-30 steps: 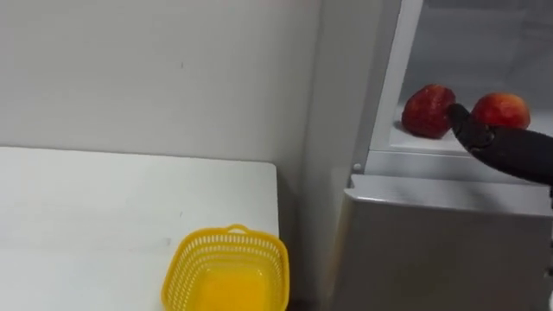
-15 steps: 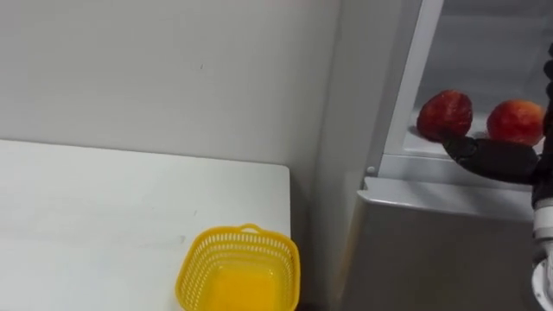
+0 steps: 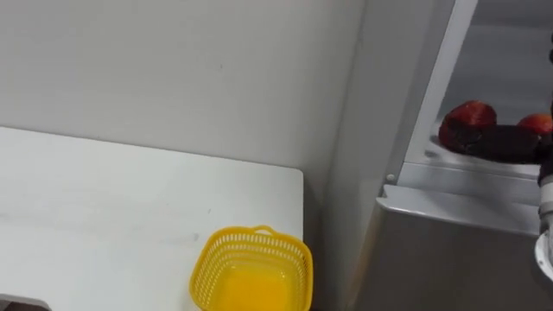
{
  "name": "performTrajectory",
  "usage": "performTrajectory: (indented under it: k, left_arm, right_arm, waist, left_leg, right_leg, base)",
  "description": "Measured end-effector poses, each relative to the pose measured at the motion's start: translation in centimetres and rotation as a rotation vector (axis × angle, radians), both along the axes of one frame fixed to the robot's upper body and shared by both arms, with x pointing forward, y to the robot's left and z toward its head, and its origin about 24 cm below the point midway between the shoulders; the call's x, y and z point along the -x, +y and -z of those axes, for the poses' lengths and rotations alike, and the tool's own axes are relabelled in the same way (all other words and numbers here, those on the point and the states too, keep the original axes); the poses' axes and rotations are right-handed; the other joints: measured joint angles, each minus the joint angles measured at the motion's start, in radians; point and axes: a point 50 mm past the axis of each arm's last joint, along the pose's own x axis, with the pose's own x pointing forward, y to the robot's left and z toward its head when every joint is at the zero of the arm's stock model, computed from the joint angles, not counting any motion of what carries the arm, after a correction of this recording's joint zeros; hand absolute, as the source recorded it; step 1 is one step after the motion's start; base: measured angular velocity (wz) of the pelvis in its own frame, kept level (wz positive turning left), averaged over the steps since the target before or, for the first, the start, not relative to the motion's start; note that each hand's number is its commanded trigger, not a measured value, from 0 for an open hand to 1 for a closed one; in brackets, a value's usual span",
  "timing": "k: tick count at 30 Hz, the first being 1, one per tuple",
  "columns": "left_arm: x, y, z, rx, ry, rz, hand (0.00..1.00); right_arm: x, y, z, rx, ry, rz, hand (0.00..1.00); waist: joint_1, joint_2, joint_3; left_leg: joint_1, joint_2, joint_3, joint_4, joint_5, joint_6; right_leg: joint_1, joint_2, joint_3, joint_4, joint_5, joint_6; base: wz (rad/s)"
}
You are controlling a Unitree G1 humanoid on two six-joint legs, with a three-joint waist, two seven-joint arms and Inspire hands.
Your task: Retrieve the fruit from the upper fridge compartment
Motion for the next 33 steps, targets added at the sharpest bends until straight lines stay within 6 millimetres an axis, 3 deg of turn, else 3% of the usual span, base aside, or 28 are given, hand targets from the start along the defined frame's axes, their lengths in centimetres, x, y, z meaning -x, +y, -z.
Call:
performTrajectory:
  k: [4, 11, 33]
  left_arm:
    - [0.0, 0.1, 0.0, -0.002, -0.002, -0.008, 0.00]
    - [-0.1, 0.3, -0.1, -0.018, -0.006, 0.006, 0.00]
    - [-0.7, 0.9, -0.3, -0.030, -0.016, 0.014, 0.00]
  right_arm:
    - [-0.1, -0.3, 0.1, 0.010, 0.016, 0.001, 0.00]
    - [-0.3, -1.1, 0.5, 0.077, 0.077, 0.011, 0.00]
    - [-0.9, -0.7, 1.1, 0.149, 0.155, -0.041, 0.00]
  waist:
    - [0.003, 0.007, 0.0032]
    - [0.016, 0.008, 0.0014]
    - [0.022, -0.024, 0.0089]
  left_leg:
    - [0.000, 0.000, 0.000, -0.003, 0.000, 0.000]
    - [0.004, -0.001, -0.003, 0.000, 0.001, -0.002]
    - [0.001, -0.006, -0.025, -0.002, 0.002, -0.002]
  right_leg:
    - [-0.001, 0.000, 0.001, 0.001, 0.000, 0.000]
    - [0.005, 0.001, -0.001, 0.000, 0.000, 0.000]
    - [0.013, -0.003, -0.016, -0.001, 0.000, 0.000]
  base:
    - [0.00]
    - [0.00]
    - [0.02]
